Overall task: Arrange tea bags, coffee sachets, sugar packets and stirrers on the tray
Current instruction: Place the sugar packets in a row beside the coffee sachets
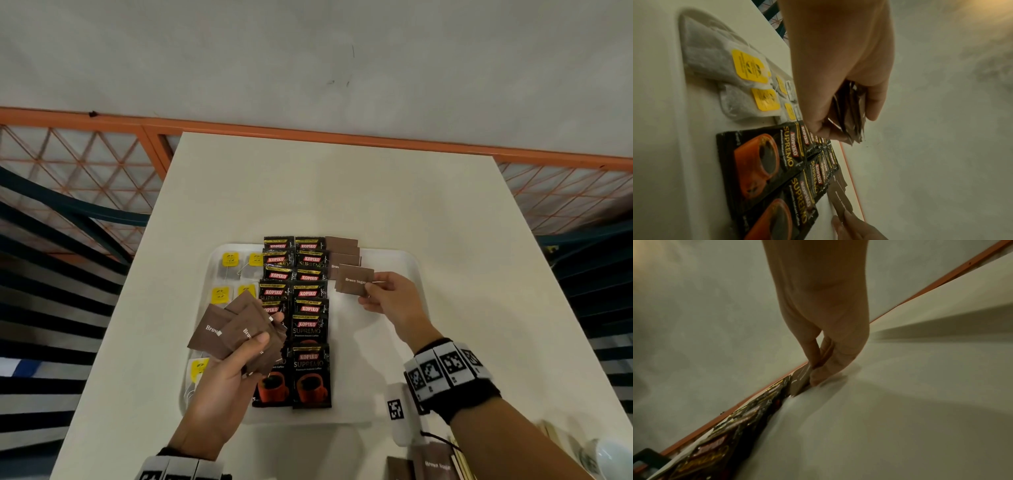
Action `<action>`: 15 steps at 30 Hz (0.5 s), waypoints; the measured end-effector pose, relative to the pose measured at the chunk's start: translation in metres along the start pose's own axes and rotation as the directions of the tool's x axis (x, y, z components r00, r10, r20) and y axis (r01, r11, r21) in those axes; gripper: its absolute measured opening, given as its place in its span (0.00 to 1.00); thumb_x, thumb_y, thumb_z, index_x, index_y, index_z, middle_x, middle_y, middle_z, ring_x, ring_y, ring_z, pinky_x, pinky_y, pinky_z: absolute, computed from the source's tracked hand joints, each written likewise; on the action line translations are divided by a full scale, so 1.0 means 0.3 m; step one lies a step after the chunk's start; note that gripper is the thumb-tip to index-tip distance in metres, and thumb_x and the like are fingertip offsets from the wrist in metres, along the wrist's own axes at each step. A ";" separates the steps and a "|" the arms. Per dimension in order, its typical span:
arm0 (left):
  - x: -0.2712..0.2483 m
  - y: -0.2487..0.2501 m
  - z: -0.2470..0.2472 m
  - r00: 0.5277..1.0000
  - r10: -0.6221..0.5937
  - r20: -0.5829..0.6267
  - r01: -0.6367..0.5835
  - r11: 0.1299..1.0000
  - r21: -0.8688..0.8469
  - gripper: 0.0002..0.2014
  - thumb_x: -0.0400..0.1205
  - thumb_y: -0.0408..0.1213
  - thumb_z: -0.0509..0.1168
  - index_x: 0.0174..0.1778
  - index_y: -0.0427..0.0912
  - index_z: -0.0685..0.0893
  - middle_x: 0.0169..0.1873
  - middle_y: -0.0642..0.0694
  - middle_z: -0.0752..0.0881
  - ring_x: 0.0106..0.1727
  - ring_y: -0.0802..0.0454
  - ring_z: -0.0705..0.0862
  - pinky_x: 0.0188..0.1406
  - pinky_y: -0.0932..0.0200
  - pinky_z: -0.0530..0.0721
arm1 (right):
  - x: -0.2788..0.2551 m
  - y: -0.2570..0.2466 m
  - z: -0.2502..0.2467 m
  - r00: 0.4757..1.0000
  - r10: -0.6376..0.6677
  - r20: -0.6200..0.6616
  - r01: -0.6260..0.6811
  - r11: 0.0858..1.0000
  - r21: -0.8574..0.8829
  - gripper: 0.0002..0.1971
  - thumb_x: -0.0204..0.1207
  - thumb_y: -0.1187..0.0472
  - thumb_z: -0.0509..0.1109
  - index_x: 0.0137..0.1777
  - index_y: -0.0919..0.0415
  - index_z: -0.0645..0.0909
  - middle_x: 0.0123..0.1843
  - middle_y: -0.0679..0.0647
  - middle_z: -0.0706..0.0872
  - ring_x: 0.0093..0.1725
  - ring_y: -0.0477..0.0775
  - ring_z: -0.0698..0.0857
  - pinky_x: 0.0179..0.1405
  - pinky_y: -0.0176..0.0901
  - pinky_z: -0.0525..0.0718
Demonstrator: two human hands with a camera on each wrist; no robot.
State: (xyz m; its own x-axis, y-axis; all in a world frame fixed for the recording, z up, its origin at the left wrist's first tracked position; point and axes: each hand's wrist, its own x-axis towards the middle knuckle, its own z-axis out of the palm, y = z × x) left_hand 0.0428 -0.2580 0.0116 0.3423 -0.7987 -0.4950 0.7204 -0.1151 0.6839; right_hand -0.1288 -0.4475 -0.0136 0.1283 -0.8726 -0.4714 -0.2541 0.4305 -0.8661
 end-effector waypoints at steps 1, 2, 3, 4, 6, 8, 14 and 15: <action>-0.001 -0.002 -0.002 1.000 -0.001 0.007 0.001 1.000 -0.003 0.30 0.68 0.34 0.72 0.69 0.43 0.78 0.59 0.42 0.87 0.61 0.46 0.85 0.43 0.63 0.87 | 0.011 0.005 0.005 1.000 -0.005 -0.014 0.005 0.999 -0.052 0.04 0.77 0.73 0.66 0.47 0.64 0.78 0.38 0.59 0.85 0.30 0.54 0.84 0.24 0.33 0.84; 0.000 -0.003 -0.002 1.000 0.000 0.010 0.000 1.000 -0.004 0.29 0.69 0.33 0.71 0.69 0.42 0.78 0.58 0.42 0.87 0.59 0.47 0.86 0.41 0.63 0.87 | 0.019 0.008 0.010 0.999 -0.019 -0.025 0.016 0.995 -0.103 0.05 0.76 0.72 0.67 0.44 0.62 0.78 0.38 0.59 0.85 0.30 0.53 0.83 0.24 0.33 0.82; 0.001 -0.004 -0.005 1.000 0.005 0.013 -0.005 1.000 -0.006 0.26 0.70 0.31 0.67 0.68 0.42 0.78 0.56 0.43 0.88 0.56 0.49 0.87 0.40 0.64 0.87 | 0.027 0.011 0.015 0.999 -0.038 -0.031 0.033 0.989 -0.144 0.06 0.76 0.71 0.68 0.40 0.59 0.79 0.38 0.60 0.85 0.29 0.52 0.83 0.25 0.34 0.80; 0.002 -0.005 -0.008 1.000 0.011 0.018 -0.011 1.000 -0.006 0.24 0.72 0.29 0.64 0.66 0.42 0.79 0.52 0.45 0.90 0.52 0.51 0.89 0.38 0.64 0.87 | 0.032 0.011 0.022 0.998 -0.055 -0.033 0.048 0.984 -0.173 0.07 0.75 0.70 0.69 0.39 0.58 0.79 0.37 0.60 0.86 0.29 0.52 0.82 0.27 0.36 0.79; 0.001 -0.005 -0.006 0.999 0.020 0.030 -0.020 1.000 0.005 0.19 0.76 0.25 0.61 0.62 0.44 0.81 0.48 0.47 0.91 0.49 0.53 0.90 0.37 0.64 0.87 | 0.036 0.009 0.031 0.996 -0.081 -0.042 0.070 0.974 -0.216 0.07 0.74 0.68 0.70 0.38 0.57 0.79 0.35 0.58 0.86 0.29 0.51 0.82 0.29 0.38 0.79; -0.001 -0.008 -0.007 0.999 0.028 0.040 -0.028 1.000 0.010 0.18 0.77 0.24 0.60 0.60 0.44 0.81 0.49 0.46 0.91 0.50 0.52 0.89 0.38 0.64 0.87 | 0.035 0.009 0.038 0.993 -0.103 -0.057 0.085 0.965 -0.246 0.06 0.73 0.68 0.71 0.39 0.58 0.79 0.33 0.55 0.85 0.29 0.51 0.82 0.31 0.40 0.81; -0.001 -0.009 -0.007 0.998 0.024 0.064 -0.024 1.000 -0.001 0.22 0.70 0.28 0.68 0.61 0.43 0.82 0.55 0.42 0.89 0.56 0.48 0.88 0.44 0.61 0.87 | 0.037 0.014 0.043 0.983 -0.152 -0.099 0.103 0.919 -0.381 0.04 0.72 0.63 0.72 0.43 0.57 0.79 0.34 0.45 0.81 0.35 0.43 0.78 0.35 0.33 0.75; -0.001 -0.006 -0.006 0.997 0.018 0.072 -0.018 1.000 0.006 0.25 0.65 0.32 0.75 0.60 0.44 0.84 0.56 0.42 0.89 0.57 0.47 0.87 0.45 0.60 0.88 | 0.036 0.015 0.042 0.983 -0.154 -0.104 0.103 0.917 -0.385 0.04 0.72 0.63 0.71 0.44 0.58 0.78 0.34 0.45 0.80 0.35 0.42 0.77 0.34 0.32 0.73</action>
State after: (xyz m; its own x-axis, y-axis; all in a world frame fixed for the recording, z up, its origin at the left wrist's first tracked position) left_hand 0.0427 -0.2565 0.0095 0.3105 -0.8413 -0.4426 0.7102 -0.1042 0.6963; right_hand -0.1164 -0.4521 -0.0248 0.0657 -0.9477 -0.3124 -0.5884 0.2160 -0.7791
